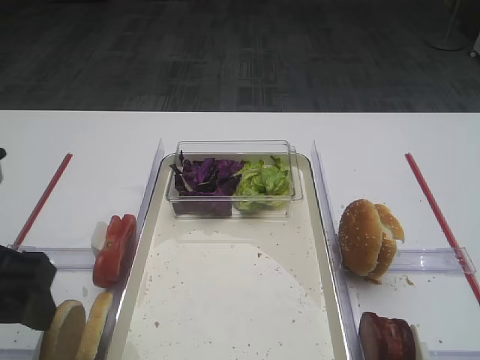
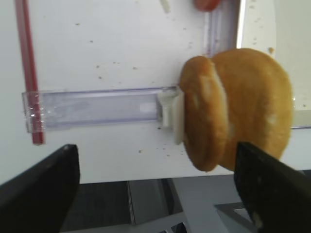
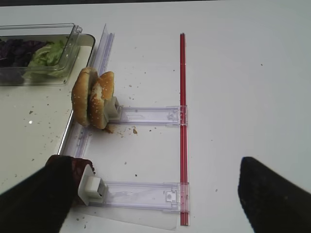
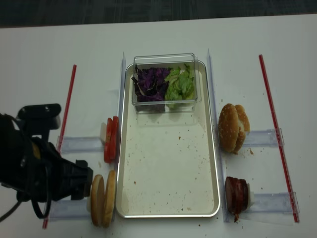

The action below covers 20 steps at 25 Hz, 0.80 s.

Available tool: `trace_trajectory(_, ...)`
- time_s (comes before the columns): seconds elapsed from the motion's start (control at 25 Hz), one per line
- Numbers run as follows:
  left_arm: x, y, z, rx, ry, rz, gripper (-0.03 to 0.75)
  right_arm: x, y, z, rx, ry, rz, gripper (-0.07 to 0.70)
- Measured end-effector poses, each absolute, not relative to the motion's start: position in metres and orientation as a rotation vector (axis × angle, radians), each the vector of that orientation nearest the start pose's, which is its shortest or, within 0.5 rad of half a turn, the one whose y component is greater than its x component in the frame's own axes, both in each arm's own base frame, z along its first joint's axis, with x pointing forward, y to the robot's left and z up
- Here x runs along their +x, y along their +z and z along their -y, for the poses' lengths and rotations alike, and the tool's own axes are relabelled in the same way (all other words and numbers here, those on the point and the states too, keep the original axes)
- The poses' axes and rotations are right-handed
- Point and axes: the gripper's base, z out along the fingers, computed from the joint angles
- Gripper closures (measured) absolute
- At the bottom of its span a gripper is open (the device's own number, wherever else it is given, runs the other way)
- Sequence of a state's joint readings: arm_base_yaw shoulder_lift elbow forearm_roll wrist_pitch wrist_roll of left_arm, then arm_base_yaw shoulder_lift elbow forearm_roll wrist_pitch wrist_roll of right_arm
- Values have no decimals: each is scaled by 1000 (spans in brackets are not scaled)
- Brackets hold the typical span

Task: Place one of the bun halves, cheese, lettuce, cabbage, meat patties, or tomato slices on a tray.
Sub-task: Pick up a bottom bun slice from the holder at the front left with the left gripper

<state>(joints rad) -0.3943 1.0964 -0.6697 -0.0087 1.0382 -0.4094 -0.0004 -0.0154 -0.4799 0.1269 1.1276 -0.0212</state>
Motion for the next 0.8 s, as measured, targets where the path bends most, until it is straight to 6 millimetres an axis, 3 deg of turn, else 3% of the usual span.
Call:
trace_trajectory(0.24, 149, 247, 103, 33, -133, -2940, 130, -8, 267, -10, -33, 141, -2112, -60)
trace_trajectory(0.56, 163, 249, 153, 132, -123, -2967, 131, -8, 267, -10, -33, 139, -2112, -60)
trace_trajectory(0.8, 170, 237, 166, 133, -90, -3007, 132, -8, 267, -10, -33, 139, -2112, -60)
